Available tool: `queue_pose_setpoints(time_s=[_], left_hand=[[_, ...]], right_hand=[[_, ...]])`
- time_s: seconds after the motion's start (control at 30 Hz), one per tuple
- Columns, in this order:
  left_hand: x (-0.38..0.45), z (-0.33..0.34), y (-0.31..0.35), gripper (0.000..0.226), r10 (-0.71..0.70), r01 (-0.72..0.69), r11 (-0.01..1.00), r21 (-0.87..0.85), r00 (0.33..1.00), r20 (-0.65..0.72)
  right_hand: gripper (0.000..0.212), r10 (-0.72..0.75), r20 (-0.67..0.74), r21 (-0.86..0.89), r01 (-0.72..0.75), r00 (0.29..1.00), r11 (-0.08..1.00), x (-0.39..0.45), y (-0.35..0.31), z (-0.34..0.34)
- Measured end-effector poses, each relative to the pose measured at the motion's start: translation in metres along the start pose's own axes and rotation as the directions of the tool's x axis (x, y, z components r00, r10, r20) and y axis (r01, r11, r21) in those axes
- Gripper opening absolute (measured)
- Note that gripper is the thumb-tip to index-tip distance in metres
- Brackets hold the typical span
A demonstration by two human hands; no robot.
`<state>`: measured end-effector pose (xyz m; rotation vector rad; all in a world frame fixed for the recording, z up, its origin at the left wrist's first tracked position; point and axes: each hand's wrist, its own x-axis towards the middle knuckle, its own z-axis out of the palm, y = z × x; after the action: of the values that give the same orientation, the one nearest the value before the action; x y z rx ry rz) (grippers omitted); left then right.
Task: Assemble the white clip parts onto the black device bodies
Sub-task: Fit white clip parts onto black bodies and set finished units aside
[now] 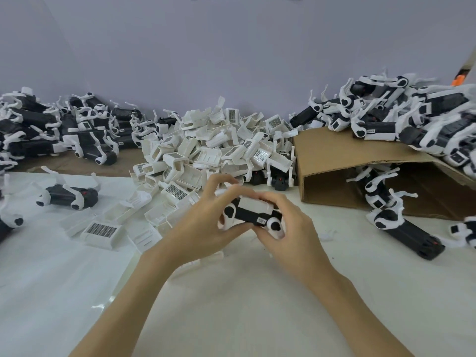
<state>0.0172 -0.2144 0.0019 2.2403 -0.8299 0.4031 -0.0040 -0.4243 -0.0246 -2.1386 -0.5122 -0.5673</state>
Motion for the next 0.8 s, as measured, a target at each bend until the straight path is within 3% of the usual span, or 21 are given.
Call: queue_pose_setpoints(time_s=[0.17, 0.43, 0.8], left_hand=[[0.000, 0.011, 0.004, 0.048, -0.036, 0.025, 0.992, -0.124, 0.995, -0.088], [0.001, 0.009, 0.010, 0.049, -0.145, 0.123, 0.958, -0.258, 0.987, -0.071], [-0.002, 0.009, 0.013, 0.043, -0.088, 0.076, 0.983, -0.168, 0.994, -0.066]], right_hand=[[0.058, -0.093, -0.076, 0.002, 0.093, 0.993, 0.996, 0.004, 0.001, -0.005], [0.053, -0.099, -0.156, -0.005, 0.099, 0.983, 0.995, 0.003, -0.004, -0.009], [0.048, -0.230, -0.122, -0.128, 0.214, 0.965, 0.968, 0.006, 0.000, -0.017]])
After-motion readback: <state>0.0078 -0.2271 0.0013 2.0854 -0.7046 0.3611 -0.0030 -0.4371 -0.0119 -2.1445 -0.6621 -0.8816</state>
